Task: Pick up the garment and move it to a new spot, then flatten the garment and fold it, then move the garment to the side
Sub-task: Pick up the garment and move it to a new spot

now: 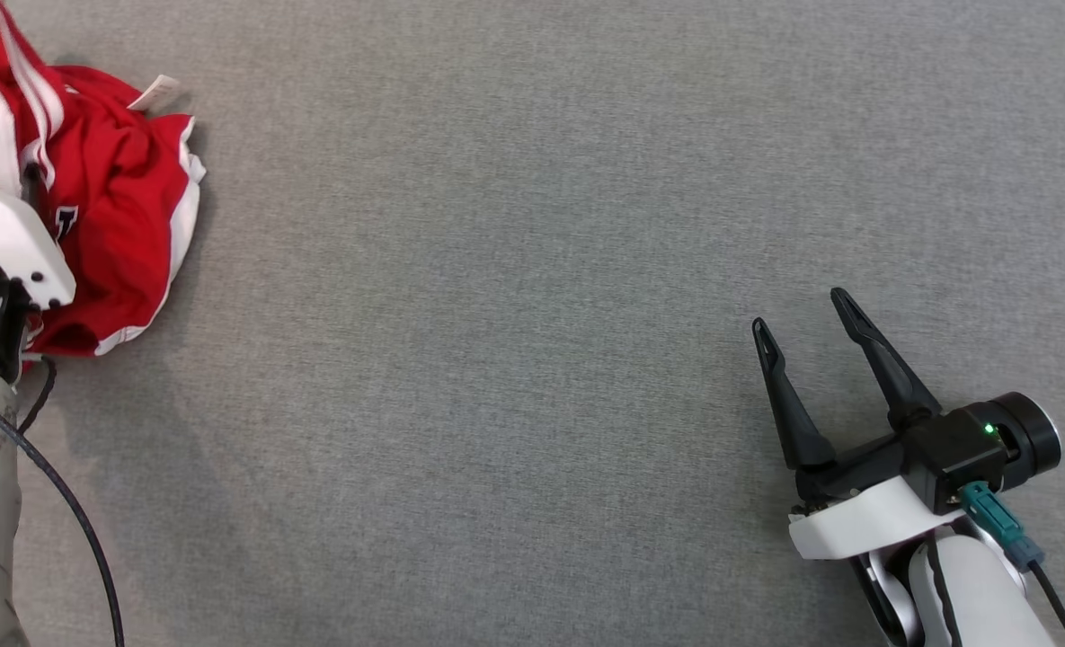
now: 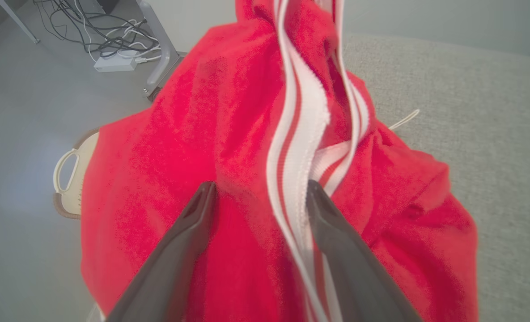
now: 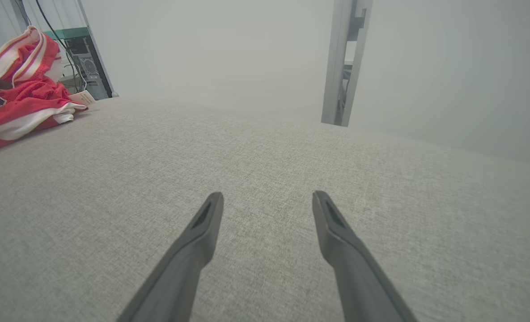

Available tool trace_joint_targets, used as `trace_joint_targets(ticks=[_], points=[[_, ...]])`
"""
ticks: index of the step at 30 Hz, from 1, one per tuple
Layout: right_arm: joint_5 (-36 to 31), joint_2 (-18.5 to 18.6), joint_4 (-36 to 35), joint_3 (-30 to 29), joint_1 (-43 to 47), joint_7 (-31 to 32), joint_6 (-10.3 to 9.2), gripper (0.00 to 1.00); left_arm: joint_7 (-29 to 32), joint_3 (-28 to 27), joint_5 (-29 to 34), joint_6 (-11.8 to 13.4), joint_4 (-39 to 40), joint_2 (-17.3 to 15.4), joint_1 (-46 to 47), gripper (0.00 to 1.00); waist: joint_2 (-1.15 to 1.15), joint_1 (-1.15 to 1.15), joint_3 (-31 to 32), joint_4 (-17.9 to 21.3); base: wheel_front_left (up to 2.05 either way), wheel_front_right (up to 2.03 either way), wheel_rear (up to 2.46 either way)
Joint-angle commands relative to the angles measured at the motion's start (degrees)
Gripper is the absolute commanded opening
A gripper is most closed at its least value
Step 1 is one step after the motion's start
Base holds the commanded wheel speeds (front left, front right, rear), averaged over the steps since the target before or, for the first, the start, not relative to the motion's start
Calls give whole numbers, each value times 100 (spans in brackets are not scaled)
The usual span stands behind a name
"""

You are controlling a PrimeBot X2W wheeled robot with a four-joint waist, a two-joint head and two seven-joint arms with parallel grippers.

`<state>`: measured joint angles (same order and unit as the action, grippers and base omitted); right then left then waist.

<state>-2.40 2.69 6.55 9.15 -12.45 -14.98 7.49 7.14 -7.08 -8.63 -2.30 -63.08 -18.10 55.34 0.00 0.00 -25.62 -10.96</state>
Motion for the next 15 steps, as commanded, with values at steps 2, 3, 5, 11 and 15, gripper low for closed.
trace_joint_targets(ticks=[2, 3, 5, 11, 15], points=[[56, 38, -25, -7, -75, -28, 1, 100, 106, 5, -34, -31, -157, -63, -13, 100, 0, 0, 11, 70, 0, 0, 0], [76, 38, -33, -5, -75, -28, 1, 100, 189, -3, -60, -60, -255, -76, -47, 100, 0, 0, 19, 97, 0, 0, 0], [91, 38, -41, 1, -82, -28, 1, 100, 263, 11, -77, -76, -378, -100, -72, 100, 0, 0, 34, 137, 0, 0, 0], [148, 38, -44, -2, -46, -29, 1, 100, -97, -4, -190, -202, -442, -147, -193, 0, 0, 0, 160, 218, 0, 0, 0], [231, 38, -44, 21, 33, -28, 1, 100, -962, -189, -400, -244, -126, -140, -254, 0, 0, 0, 356, 269, 0, 0, 0]])
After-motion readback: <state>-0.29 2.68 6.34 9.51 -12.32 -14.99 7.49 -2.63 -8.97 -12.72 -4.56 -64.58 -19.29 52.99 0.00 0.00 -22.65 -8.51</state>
